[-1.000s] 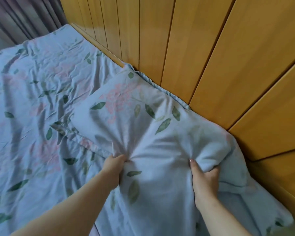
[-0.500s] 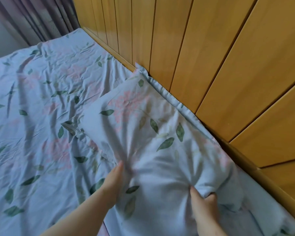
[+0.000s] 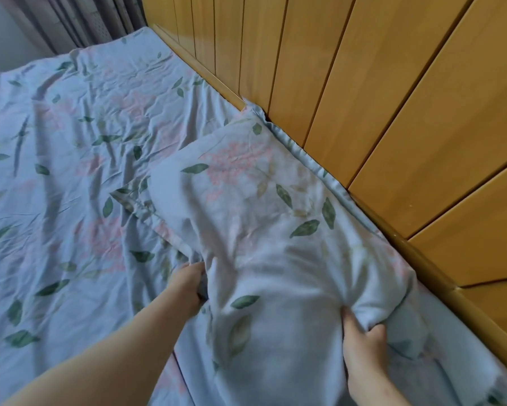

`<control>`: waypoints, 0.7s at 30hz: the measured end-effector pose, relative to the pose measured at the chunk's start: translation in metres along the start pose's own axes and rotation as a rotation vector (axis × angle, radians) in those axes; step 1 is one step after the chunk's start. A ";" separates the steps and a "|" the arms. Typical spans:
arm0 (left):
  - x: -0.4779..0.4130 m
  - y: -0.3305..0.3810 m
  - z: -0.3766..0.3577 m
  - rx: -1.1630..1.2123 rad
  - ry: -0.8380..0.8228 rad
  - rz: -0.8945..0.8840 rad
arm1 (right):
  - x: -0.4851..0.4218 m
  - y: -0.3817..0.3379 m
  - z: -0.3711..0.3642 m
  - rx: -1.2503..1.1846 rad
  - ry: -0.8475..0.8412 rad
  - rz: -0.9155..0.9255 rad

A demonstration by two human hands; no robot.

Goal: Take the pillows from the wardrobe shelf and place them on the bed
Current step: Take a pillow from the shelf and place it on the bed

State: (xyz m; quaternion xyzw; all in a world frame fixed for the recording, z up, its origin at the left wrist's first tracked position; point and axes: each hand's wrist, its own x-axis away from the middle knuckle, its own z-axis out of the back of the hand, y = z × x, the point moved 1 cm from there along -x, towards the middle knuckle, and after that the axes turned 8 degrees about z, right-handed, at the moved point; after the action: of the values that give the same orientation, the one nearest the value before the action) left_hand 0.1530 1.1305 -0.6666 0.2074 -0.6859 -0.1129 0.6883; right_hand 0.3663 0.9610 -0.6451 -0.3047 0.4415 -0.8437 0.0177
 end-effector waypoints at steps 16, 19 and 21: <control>0.082 -0.024 0.027 -0.715 0.290 -0.267 | 0.042 0.001 0.012 0.323 -0.021 0.078; 0.113 -0.033 0.026 -0.738 0.241 -0.347 | 0.060 -0.011 0.017 0.332 -0.075 0.122; 0.134 -0.037 0.024 -0.782 0.201 -0.398 | 0.077 -0.020 0.020 0.325 -0.114 0.155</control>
State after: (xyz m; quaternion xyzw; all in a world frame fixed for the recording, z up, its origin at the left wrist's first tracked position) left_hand 0.1380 1.0359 -0.5632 0.0693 -0.4681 -0.4732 0.7431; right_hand 0.3191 0.9359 -0.5832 -0.3102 0.3200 -0.8814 0.1566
